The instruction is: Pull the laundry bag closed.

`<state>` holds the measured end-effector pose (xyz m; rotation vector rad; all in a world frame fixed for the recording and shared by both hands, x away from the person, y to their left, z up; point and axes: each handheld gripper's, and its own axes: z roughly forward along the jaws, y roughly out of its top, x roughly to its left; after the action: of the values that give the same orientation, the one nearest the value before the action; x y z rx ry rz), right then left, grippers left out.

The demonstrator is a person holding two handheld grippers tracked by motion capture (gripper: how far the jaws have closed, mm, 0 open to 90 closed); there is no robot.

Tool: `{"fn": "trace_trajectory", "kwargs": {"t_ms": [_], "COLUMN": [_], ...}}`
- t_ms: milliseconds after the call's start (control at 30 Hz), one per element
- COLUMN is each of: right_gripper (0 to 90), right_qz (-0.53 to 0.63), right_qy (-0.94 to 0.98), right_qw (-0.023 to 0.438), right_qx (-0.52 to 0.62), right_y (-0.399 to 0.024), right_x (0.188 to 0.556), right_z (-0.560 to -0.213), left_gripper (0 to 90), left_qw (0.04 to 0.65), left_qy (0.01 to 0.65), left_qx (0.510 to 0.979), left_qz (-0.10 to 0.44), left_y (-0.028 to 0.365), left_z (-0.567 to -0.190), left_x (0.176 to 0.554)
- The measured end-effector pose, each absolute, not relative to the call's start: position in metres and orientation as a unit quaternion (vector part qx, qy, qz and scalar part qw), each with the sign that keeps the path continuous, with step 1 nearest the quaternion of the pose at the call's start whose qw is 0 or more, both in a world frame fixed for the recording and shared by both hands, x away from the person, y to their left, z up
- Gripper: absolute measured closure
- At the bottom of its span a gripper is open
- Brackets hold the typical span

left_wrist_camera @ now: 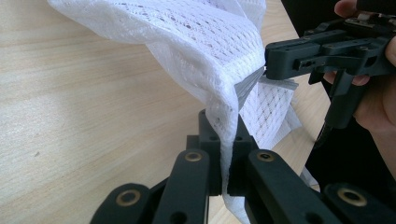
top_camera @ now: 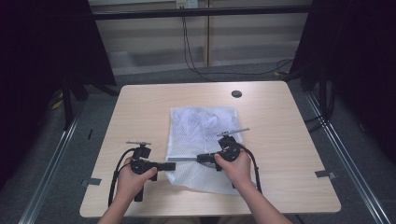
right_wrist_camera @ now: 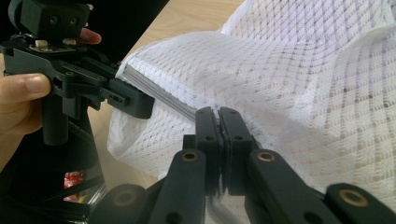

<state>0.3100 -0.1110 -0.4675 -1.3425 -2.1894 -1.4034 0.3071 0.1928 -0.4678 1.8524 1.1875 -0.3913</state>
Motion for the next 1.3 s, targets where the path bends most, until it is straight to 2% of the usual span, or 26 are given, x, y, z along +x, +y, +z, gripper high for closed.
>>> {"fn": "trace_trajectory", "kwargs": {"t_ms": [1300], "right_gripper": [87.8], "right_qz": [-0.474], "right_qy": [-0.741], "right_qw": [0.113], "right_qx": [-0.462], "right_y": [-0.127], "right_x": [0.31], "right_z": [-0.469], "left_gripper": [88.9], "left_qw": [0.443], "left_qy": [0.482], "left_qx": [0.736], "left_qz": [-0.17], "left_y": [0.194], "left_z": [-0.469], "left_x": [0.308]}}
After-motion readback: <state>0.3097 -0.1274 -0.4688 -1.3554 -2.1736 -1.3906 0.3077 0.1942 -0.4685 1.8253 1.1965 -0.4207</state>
